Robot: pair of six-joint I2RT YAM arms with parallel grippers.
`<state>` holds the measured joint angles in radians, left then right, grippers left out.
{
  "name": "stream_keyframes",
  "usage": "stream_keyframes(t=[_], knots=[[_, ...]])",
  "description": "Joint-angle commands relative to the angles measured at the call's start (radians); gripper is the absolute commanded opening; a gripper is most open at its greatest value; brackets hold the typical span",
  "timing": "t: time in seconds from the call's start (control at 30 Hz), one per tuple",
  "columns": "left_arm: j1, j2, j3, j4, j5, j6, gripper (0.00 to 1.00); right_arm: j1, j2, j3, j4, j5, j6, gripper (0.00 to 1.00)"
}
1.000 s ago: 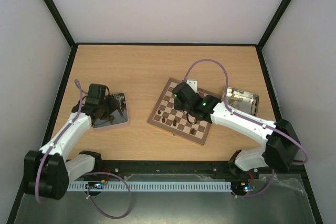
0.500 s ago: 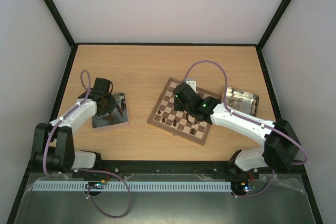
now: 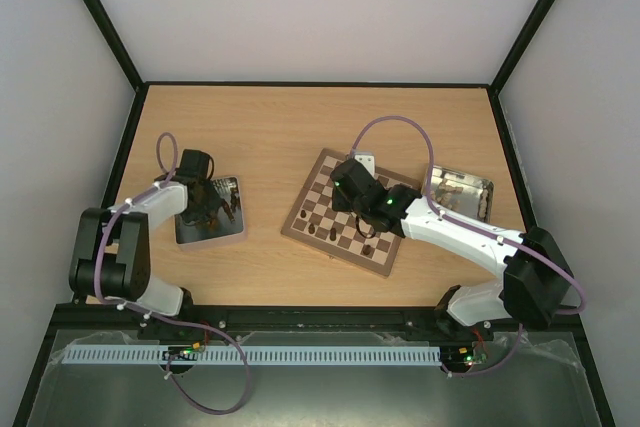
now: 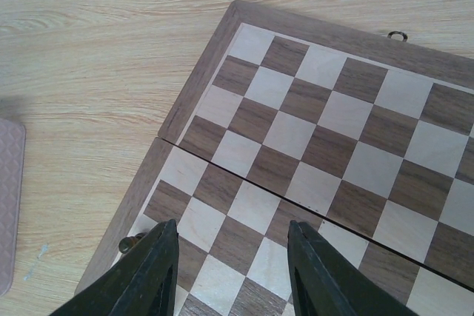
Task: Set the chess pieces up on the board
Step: Pick up the chess piece from the storage box.
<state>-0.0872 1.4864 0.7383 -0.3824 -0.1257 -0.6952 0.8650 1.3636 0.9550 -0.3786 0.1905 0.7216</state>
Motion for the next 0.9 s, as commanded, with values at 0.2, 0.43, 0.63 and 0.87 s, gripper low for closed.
stream_keyframes(t=[0.2,0.43,0.63,0.87], knots=[[0.015,0.040,-0.048,0.065,0.041,0.018,0.20,-0.004,-0.026,-0.012,0.000,0.040,0.004,0.39],[0.017,-0.053,-0.083,0.072,0.020,-0.009,0.09,-0.005,-0.035,-0.011,0.009,0.022,0.010,0.39],[0.014,-0.256,-0.115,0.072,0.028,-0.038,0.08,-0.005,-0.065,-0.043,0.117,-0.112,-0.020,0.39],[0.009,-0.401,-0.109,0.064,0.159,-0.052,0.08,-0.004,-0.077,-0.090,0.330,-0.368,-0.042,0.44]])
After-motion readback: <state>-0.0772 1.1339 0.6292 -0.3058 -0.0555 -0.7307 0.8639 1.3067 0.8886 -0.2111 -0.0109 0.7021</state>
